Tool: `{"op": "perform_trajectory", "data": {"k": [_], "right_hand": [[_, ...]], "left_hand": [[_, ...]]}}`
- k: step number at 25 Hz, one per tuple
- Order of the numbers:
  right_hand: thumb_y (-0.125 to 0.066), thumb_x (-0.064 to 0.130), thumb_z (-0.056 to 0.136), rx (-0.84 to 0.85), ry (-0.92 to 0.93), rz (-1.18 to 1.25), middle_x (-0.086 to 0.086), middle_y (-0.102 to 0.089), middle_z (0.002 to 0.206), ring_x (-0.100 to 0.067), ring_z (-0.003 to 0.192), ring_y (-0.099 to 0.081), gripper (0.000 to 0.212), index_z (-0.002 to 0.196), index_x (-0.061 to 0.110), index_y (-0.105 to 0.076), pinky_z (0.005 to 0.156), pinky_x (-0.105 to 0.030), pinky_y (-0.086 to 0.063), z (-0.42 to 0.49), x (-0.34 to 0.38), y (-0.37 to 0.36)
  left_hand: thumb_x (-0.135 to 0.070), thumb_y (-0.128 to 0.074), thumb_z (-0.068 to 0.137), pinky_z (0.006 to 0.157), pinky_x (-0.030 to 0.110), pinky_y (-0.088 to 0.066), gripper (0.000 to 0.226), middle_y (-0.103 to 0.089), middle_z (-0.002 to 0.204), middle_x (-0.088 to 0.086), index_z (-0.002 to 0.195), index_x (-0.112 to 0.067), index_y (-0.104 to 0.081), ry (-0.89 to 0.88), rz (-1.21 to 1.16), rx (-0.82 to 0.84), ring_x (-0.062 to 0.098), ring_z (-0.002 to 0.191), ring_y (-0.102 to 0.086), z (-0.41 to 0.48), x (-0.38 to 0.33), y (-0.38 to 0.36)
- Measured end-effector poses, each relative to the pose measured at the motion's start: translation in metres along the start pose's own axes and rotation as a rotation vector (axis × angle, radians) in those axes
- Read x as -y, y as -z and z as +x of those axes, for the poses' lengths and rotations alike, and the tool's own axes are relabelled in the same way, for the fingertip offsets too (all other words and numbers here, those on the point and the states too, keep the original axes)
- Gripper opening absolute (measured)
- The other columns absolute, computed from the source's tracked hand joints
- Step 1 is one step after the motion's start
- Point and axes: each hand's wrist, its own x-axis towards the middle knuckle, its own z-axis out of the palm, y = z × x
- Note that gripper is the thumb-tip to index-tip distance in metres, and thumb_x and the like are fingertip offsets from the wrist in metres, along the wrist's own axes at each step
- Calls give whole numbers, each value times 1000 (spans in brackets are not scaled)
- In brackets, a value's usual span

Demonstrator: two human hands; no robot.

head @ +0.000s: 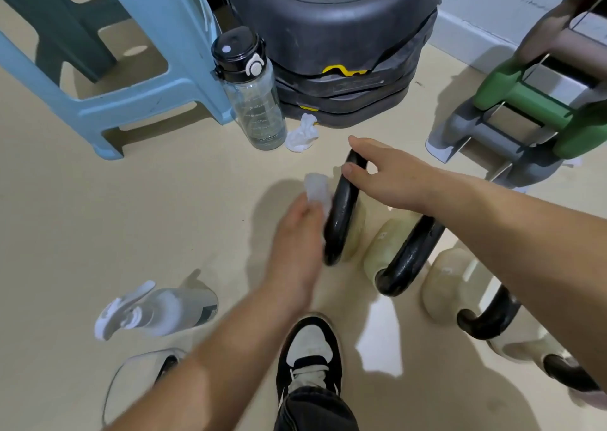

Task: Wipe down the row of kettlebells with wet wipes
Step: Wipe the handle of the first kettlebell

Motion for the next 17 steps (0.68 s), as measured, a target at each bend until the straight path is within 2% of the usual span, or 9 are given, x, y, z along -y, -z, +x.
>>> {"op": "perform_trajectory", "data": {"k": [1,2,3,5,8,10,12,14,17], "right_hand": [[-46,49,101,26,-4,18,19,-17,165,-10,147,-28,67,160,30,-20,112,-23,-22,-2,-2,4],[-49,48,100,44,-3,20,20,-17,165,-7,148,-26,68,159,31,-21,115,-23,-21,-3,-5,7],[-51,48,99,43,10,1,20,-19,165,-6,149,-25,68,159,32,-23,116,-23,-20,-5,-8,9],[-53,49,97,-11,46,-23,18,-28,162,-6,147,-29,65,156,32,-31,114,-20,-21,-7,-12,8],[-47,41,101,-109,45,23,17,-42,154,-11,139,-42,49,149,33,-43,105,-19,-28,-4,-10,3],[-42,38,103,-114,39,0,15,-47,150,-15,133,-47,43,145,32,-46,104,-25,-33,1,-4,1],[-40,44,103,-83,8,-55,14,-45,152,-18,135,-46,45,147,32,-44,110,-33,-35,2,-1,2],[-39,50,102,-67,-18,-95,14,-43,154,-19,135,-47,50,148,33,-41,112,-40,-36,-1,-3,5],[-40,60,98,-99,-61,-112,12,-51,143,-19,115,-56,54,144,33,-43,100,-40,-43,-8,-10,5]], "left_hand": [[-23,-40,108,95,25,-47,31,-69,115,-25,119,-33,-67,-121,173,-33,-9,105,-61,-18,5,-17],[-24,-38,108,110,24,-38,37,-57,142,-23,137,-31,-59,-303,354,-36,-8,132,-47,-34,18,-29],[-22,-37,108,122,27,-25,43,-37,162,-13,150,-23,-49,-488,553,-13,3,152,-25,-41,34,-34],[-19,-41,106,128,35,-14,46,-15,171,2,149,-7,-49,-708,823,14,22,159,-3,-22,53,-30],[-31,-39,108,122,26,-20,42,-13,172,-1,131,-8,-65,-712,849,91,20,159,-7,14,38,-22],[-29,-42,107,114,28,-33,36,-16,171,-1,122,-10,-68,-726,860,76,20,158,-12,25,37,-19],[-2,-53,100,112,38,-44,29,-26,167,11,126,-1,-66,-845,972,14,33,156,-21,25,53,-16],[17,-54,91,117,44,-40,41,-32,162,20,129,5,-63,-994,1027,15,43,152,-26,26,71,-7],[15,-52,89,105,47,-51,58,-34,162,17,143,-7,-52,-1021,1035,32,40,148,-37,32,62,3]]}}
